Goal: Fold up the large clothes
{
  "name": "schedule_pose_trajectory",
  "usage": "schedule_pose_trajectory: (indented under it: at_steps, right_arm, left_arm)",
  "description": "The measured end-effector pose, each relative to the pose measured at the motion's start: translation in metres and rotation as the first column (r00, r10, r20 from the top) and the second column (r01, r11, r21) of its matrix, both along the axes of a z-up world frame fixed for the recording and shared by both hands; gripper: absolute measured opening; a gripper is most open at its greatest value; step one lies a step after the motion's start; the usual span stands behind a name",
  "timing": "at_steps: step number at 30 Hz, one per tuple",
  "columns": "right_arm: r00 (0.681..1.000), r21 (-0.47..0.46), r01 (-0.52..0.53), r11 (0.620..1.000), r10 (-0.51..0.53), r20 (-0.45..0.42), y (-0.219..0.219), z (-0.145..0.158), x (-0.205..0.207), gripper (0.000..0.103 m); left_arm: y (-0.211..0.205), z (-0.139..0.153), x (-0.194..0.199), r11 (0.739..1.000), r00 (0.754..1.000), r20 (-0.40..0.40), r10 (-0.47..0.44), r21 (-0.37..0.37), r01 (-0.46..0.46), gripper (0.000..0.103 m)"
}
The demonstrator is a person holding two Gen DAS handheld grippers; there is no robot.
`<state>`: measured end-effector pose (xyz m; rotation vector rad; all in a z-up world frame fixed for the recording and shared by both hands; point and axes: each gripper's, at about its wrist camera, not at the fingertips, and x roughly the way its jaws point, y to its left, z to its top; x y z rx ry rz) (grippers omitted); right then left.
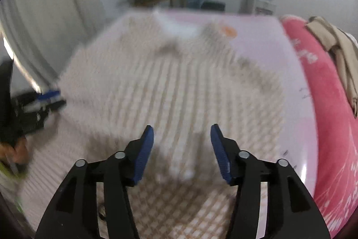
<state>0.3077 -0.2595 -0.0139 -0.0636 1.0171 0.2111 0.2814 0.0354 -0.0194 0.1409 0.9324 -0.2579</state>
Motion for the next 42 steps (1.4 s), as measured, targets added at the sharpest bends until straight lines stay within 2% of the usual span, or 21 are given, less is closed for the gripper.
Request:
schedule_pose_trajectory:
  at_steps: [1,2,3,5,7,9,13,15,19,22,24,26,27,29,33,37,42]
  right_arm:
    - [1.0,-0.031,0.0,1.0,0.0,-0.01,0.005,-0.012,0.002,0.053]
    - [1.0,-0.058,-0.002,0.998,0.004,0.029,0.008,-0.015,0.0,0.053]
    - [1.0,-0.096,0.001,0.995,0.002,0.031,0.013,-0.013,0.0,0.053]
    - [0.999,-0.108,0.047,0.993,-0.045,0.02,0.015,-0.001,-0.002,0.053]
    - [0.997,-0.058,0.061,0.996,-0.059,0.049,0.015,0.021,-0.019,0.054]
    - [0.995,-0.023,0.073,0.997,-0.071,0.07,0.015,0.034,-0.041,0.061]
    - [0.994,0.04,0.081,0.996,-0.084,0.07,0.018,0.049,-0.11,0.077]
    - [0.994,0.044,0.086,0.995,-0.088,0.059,0.023,0.048,-0.135,0.084]
    - [0.99,0.029,0.141,0.99,-0.142,0.007,0.032,0.033,-0.189,0.091]
    - [0.981,0.023,0.19,0.981,-0.189,-0.03,0.031,0.022,-0.216,0.092]
    - [0.974,0.032,0.224,0.974,-0.222,-0.054,0.027,0.009,-0.224,0.093]
    - [0.961,-0.005,0.267,0.964,-0.266,-0.077,0.023,-0.005,-0.226,0.093]
    - [0.957,-0.027,0.275,0.961,-0.276,-0.083,0.023,-0.012,-0.225,0.093]
    - [0.951,-0.034,0.283,0.958,-0.285,-0.117,0.022,-0.025,-0.223,0.095]
    - [0.944,0.038,0.306,0.951,-0.298,-0.14,0.013,-0.028,-0.22,0.095]
    - [0.948,0.039,0.307,0.951,-0.301,-0.103,0.014,-0.03,-0.226,0.095]
    - [0.944,0.057,0.314,0.948,-0.305,-0.126,0.011,-0.032,-0.231,0.095]
  left_arm:
    - [-0.001,-0.002,-0.004,1.0,0.999,0.045,0.004,0.012,-0.004,0.043]
    - [-0.004,-0.003,-0.004,1.0,0.998,0.055,0.004,0.03,-0.005,0.043]
    - [-0.005,0.0,-0.004,0.999,0.998,0.055,0.014,0.043,-0.016,0.043]
    - [-0.005,0.007,-0.005,0.998,0.998,0.04,0.042,0.039,-0.043,0.043]
    - [0.0,0.021,-0.017,0.998,0.997,0.043,0.067,0.009,-0.067,0.044]
    - [0.007,0.034,-0.039,0.997,0.995,0.065,0.076,-0.017,-0.075,0.056]
    - [0.013,0.052,-0.096,0.998,0.995,0.082,0.059,-0.043,-0.055,0.067]
    - [0.012,0.053,-0.122,0.997,0.997,0.074,0.037,-0.064,-0.032,0.075]
    - [0.003,0.04,-0.168,0.999,1.0,0.011,-0.004,-0.039,0.005,0.079]
    - [-0.003,0.022,-0.191,1.0,0.999,-0.049,0.017,-0.013,-0.017,0.081]
    - [-0.006,0.011,-0.2,0.999,0.996,-0.08,0.035,-0.017,-0.037,0.081]
    - [-0.009,-0.003,-0.207,0.998,0.992,-0.111,0.059,0.012,-0.058,0.081]
    - [-0.011,-0.01,-0.209,0.997,0.991,-0.113,0.072,0.031,-0.068,0.082]
    - [-0.01,-0.014,-0.212,0.995,0.989,-0.109,0.104,0.019,-0.103,0.087]
    - [-0.009,-0.016,-0.213,0.989,0.983,-0.113,0.148,0.034,-0.145,0.097]
    - [-0.004,-0.018,-0.213,0.984,0.976,-0.123,0.178,0.019,-0.177,0.097]
    - [-0.005,-0.019,-0.218,0.98,0.972,-0.122,0.2,0.031,-0.198,0.097]
